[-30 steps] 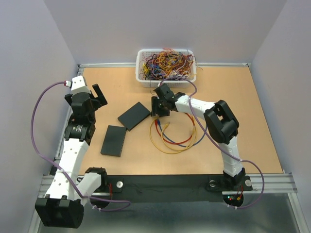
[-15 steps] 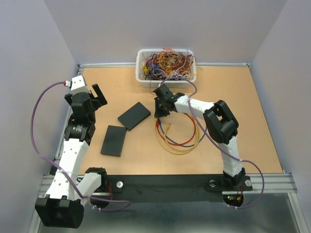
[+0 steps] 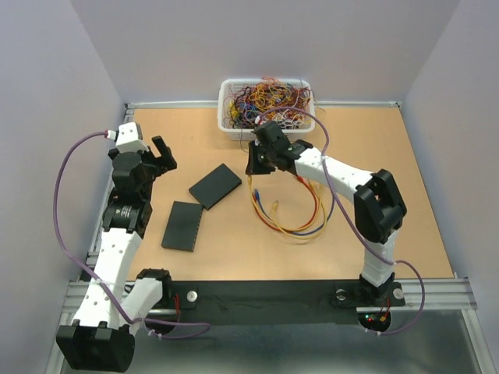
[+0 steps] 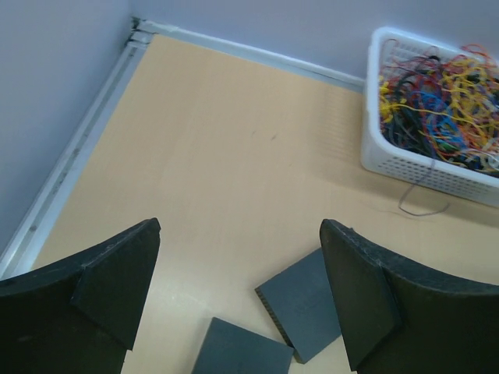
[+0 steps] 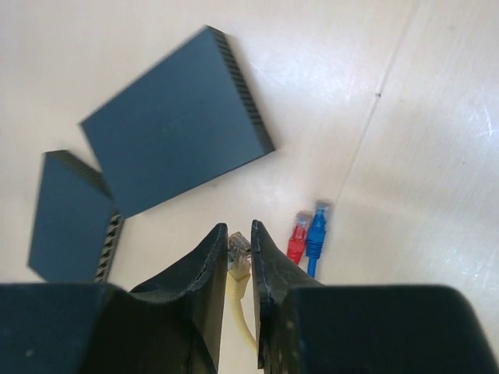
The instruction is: Insert the plug into the switch port
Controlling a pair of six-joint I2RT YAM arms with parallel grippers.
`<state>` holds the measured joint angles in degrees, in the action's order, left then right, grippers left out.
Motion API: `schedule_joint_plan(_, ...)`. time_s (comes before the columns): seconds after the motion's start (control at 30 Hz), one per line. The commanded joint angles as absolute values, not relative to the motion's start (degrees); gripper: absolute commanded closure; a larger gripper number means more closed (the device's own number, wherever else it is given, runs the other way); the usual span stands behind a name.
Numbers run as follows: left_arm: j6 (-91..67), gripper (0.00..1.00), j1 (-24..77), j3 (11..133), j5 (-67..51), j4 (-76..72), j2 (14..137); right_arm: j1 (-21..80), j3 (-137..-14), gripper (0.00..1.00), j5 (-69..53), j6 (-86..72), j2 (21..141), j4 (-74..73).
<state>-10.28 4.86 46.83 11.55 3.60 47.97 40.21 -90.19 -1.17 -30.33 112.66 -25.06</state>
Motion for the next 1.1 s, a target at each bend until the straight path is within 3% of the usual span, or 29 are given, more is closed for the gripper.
schedule_joint_plan(0.0, -9.05, 0.07, 5.54, 47.02, -4.0, -1.32, 47.63, 40.61, -88.34, 0.81, -7.46, -27.95, 105.31, -22.24)
schedule_joint_plan(0.13, -11.67, 0.08, 7.29, 47.37, -25.42, -2.98, 48.08, 40.61, -84.48, 0.81, -17.1, -26.2, 100.83, -18.56)
schedule_joint_plan(0.37, -17.48, 0.22, 13.26, 44.57, -35.42, -6.68, 43.42, 40.6, -81.3, 0.81, -26.36, -25.93, 95.45, -14.94)
schedule_joint_plan(0.6, -23.54, 0.31, 25.82, 39.91, -25.08, -4.57, 42.89, 40.6, -86.82, 0.8, -23.91, -28.12, 94.66, -14.85)
schedule_joint_plan(1.07, -31.37, 0.32, 44.99, 36.12, 2.17, -8.26, 50.97, 40.52, -91.67, 0.8, -24.7, -31.11, 94.4, -14.85)
